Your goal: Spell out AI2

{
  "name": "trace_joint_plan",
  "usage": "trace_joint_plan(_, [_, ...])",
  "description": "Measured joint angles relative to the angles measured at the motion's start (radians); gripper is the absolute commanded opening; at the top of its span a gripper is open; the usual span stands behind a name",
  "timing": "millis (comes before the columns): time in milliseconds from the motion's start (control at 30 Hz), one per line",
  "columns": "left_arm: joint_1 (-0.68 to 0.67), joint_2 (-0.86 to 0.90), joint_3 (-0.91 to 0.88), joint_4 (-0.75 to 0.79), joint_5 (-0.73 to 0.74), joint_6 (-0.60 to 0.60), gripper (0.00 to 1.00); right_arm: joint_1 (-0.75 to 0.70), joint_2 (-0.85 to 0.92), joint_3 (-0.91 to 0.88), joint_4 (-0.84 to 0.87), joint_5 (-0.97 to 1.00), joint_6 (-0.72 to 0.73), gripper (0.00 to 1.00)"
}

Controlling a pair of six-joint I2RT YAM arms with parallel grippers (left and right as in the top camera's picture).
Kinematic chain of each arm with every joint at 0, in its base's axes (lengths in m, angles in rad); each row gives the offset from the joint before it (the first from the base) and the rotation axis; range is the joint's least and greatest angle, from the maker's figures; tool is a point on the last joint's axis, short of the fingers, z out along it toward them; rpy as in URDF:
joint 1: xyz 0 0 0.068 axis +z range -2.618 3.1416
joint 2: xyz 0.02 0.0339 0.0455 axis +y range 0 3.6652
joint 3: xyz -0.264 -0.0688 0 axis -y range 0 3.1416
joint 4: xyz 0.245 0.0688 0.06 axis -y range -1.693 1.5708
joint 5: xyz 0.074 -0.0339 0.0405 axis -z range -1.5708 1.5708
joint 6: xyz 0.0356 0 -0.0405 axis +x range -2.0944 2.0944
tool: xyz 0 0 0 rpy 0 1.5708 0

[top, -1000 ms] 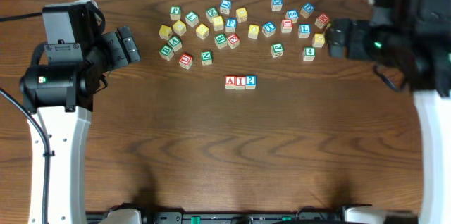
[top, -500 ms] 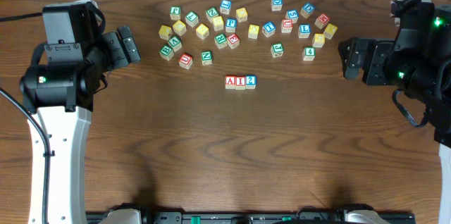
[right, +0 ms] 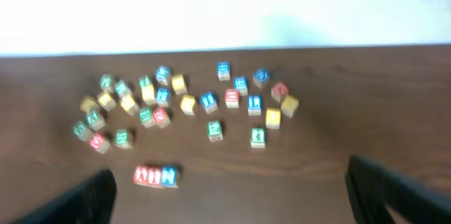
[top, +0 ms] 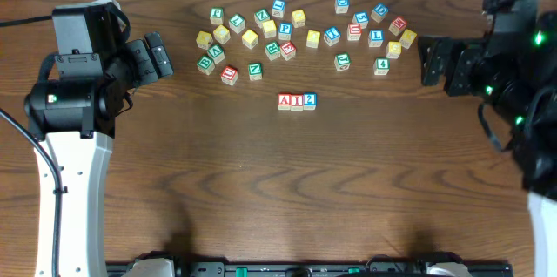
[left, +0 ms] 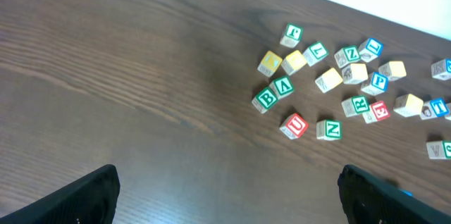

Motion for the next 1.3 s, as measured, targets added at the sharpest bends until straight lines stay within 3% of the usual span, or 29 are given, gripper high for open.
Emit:
trace_joint_plan(267, [0.0, 0.0, 0.0, -0.001, 0.0, 0.0, 0.98, 0.0, -0.37, -0.638, 0.57, -0.001, -0.023, 0.99])
trace_joint_plan(533, [0.0, 0.0, 0.0, -0.001, 0.0, 0.0, 0.98, 0.0, -0.731, -1.141, 0.904, 0.003, -0.027, 0.99])
trace_joint_plan(900, [0.0, 0.0, 0.0, 0.0, 0.0, 0.0, 0.98, 0.0, -1.047, -1.48, 1.032, 0.014, -0.027, 0.99])
trace_joint_plan(1300, [0.0, 0.0, 0.0, 0.0, 0.0, 0.0, 0.98, 0.0, -1.149, -1.575, 0.99, 0.016, -0.027, 0.99])
